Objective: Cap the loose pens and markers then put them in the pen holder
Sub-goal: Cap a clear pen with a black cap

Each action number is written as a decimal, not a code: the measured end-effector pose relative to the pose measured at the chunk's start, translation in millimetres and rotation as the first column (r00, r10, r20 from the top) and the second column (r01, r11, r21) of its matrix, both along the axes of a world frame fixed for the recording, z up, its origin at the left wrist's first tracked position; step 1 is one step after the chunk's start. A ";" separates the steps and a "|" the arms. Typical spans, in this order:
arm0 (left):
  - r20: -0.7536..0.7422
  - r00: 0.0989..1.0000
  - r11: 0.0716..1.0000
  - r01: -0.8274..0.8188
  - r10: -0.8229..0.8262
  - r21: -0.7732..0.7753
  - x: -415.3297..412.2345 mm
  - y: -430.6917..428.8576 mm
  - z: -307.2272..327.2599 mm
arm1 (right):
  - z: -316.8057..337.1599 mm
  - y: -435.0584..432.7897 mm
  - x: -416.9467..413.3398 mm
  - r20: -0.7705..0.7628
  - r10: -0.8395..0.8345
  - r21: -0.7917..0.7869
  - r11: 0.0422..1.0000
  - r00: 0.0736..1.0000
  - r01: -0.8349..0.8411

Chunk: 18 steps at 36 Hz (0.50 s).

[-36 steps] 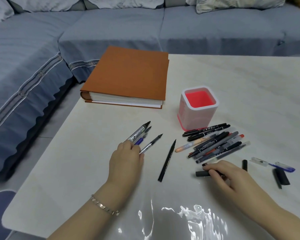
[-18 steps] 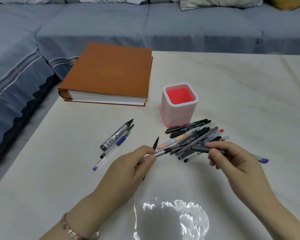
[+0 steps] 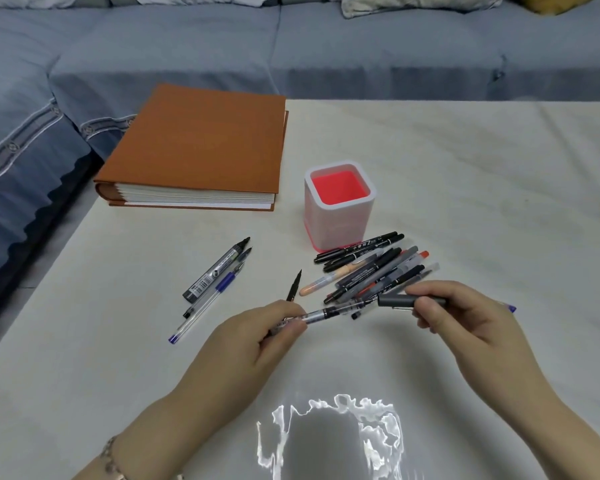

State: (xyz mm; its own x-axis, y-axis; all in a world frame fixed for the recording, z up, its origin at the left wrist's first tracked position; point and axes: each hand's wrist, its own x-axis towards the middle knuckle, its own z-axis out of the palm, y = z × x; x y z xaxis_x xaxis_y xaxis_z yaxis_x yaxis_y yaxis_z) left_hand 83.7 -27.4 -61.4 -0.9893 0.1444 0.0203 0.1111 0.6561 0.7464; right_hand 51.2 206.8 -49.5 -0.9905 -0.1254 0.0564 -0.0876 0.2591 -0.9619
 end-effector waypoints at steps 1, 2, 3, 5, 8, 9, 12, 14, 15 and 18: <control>-0.001 1.000 1.000 0.003 -0.003 -0.003 0.0 0.2 0.8 | -0.4 0.5 0.0 -0.005 0.006 0.005 1.000 1.000 -0.006; -0.001 1.000 1.000 0.008 -0.008 -0.008 0.0 0.2 1.5 | -0.5 0.8 0.0 -0.013 0.015 0.012 1.000 1.000 -0.015; -0.004 1.000 1.000 0.016 -0.016 -0.013 -0.1 0.1 1.8 | -0.8 0.8 0.0 -0.021 0.030 0.023 0.999 0.999 -0.030; -0.011 0.999 0.999 0.049 -0.049 -0.023 0.2 0.3 2.3 | -0.2 -1.0 0.2 -0.028 0.078 0.058 0.995 0.997 -0.076; -0.041 0.991 0.991 0.124 -0.126 -0.053 0.1 4.4 1.9 | -2.4 -6.3 1.5 -0.065 0.206 0.107 0.974 0.976 -0.198; -0.053 0.989 0.989 0.137 -0.140 -0.057 0.4 6.9 2.9 | -2.8 -8.1 1.8 -0.075 0.237 0.110 0.967 0.969 -0.228; -0.052 0.994 0.995 0.097 -0.095 0.022 1.2 12.2 6.0 | -4.0 -9.2 0.3 -0.146 0.264 0.112 0.962 0.953 -0.249; -0.025 0.999 0.994 0.045 -0.043 0.099 1.0 15.1 7.1 | -4.2 -7.4 -1.6 -0.210 0.290 0.172 0.951 0.934 -0.256; 0.011 1.000 0.990 0.012 -0.013 0.137 -0.2 16.9 7.6 | -4.7 -6.7 -2.3 -0.233 0.298 0.203 0.946 0.925 -0.254; 0.141 0.990 0.970 -0.020 -0.015 0.242 -8.8 25.4 11.5 | -9.0 -3.0 -3.6 -0.318 0.304 0.287 0.934 0.898 -0.214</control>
